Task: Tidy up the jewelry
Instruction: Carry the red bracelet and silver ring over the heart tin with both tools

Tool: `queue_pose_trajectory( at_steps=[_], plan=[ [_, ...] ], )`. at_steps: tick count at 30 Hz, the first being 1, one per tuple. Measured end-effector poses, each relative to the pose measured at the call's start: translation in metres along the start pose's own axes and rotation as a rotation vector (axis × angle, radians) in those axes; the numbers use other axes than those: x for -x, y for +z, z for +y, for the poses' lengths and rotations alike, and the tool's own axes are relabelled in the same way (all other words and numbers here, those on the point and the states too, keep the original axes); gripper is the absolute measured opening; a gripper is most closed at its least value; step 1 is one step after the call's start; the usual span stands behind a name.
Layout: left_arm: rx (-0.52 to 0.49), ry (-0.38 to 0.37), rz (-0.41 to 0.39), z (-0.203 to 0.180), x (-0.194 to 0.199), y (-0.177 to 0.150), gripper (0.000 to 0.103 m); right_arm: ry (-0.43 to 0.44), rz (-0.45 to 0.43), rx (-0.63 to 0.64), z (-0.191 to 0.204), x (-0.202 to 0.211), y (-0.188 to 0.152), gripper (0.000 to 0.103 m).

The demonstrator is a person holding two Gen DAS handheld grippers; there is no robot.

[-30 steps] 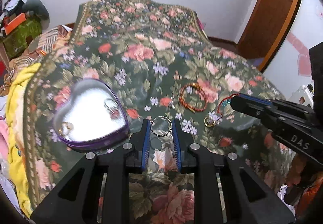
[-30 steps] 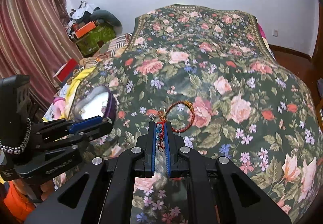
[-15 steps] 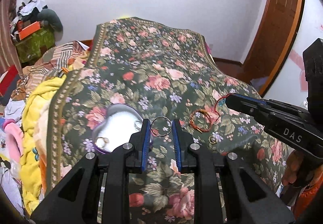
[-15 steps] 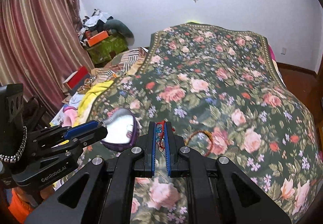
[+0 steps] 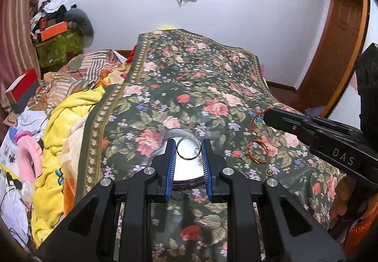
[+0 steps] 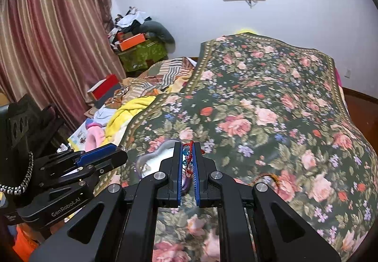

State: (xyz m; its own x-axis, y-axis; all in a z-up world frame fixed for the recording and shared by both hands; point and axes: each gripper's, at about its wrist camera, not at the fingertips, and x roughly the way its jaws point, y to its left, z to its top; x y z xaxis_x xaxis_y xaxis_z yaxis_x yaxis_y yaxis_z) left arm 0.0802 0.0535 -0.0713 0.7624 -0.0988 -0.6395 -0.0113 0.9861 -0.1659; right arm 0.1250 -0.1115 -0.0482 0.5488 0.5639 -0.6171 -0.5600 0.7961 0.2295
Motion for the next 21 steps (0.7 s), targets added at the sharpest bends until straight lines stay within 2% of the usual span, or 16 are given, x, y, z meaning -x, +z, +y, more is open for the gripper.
queue_pose_trajectory(
  at_steps=[15,21],
  plan=[
    [0.039,0.032,0.02,0.03,-0.012,-0.005,0.02,0.063,0.105,0.065,0.027,-0.054,-0.005,0.007],
    [0.045,0.022,0.047,0.034,-0.023,-0.008,0.02,0.068,0.156,0.075,0.028,-0.075,-0.011,0.007]
  ],
)
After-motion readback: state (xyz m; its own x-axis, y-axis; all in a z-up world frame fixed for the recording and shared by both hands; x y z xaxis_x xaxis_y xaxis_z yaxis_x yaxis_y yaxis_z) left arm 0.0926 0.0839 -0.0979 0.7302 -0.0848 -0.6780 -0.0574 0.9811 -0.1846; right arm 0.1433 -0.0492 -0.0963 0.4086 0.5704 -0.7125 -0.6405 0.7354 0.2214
